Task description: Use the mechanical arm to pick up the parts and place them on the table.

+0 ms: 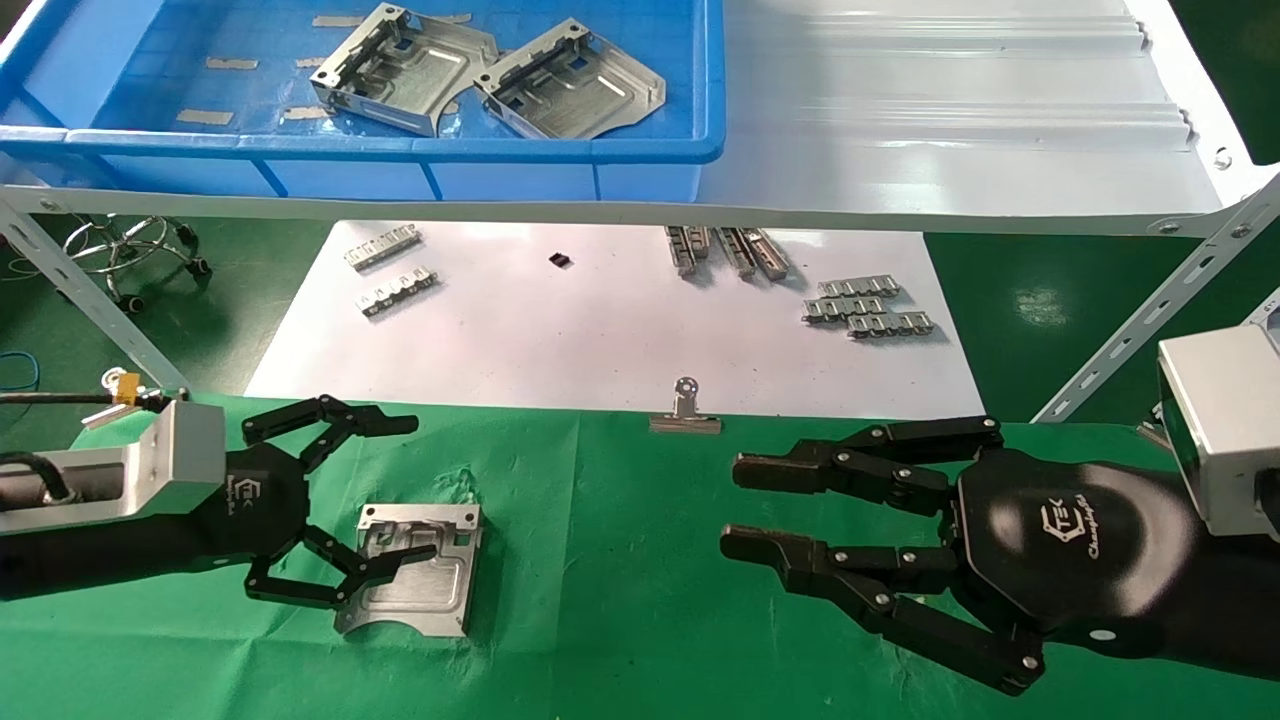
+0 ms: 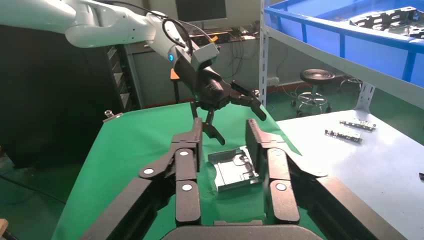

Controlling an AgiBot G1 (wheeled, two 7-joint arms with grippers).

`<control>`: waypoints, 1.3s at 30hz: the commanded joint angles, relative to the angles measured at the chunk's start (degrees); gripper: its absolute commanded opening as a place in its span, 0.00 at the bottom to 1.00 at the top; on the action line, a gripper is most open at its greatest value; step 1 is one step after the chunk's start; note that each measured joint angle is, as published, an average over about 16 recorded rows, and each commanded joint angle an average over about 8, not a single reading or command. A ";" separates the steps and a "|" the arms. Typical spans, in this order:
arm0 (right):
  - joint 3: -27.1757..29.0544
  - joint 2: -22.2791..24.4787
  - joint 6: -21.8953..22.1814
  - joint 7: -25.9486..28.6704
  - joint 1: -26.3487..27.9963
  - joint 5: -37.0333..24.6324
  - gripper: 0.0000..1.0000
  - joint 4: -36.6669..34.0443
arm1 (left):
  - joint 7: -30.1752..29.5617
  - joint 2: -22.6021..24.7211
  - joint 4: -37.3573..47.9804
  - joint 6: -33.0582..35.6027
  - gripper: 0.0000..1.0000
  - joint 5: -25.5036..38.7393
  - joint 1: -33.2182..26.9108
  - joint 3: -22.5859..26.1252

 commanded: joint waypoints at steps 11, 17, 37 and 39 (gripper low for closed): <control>0.00 0.00 0.00 0.00 0.00 0.00 1.00 0.00 | -11.79 -2.70 -13.64 -1.37 1.00 -3.62 5.93 -6.01; 0.00 0.00 0.00 0.00 0.00 0.00 1.00 0.00 | -17.67 -4.05 -20.45 -2.06 1.00 -5.42 8.90 -9.01; 0.00 0.00 0.00 0.00 0.00 0.00 1.00 0.00 | -36.94 -8.47 -42.73 -4.30 1.00 -11.34 18.60 -18.82; 0.00 0.00 0.00 0.00 0.00 0.00 1.00 0.00 | -38.56 -8.85 -44.69 -4.46 1.00 -11.86 19.45 -19.66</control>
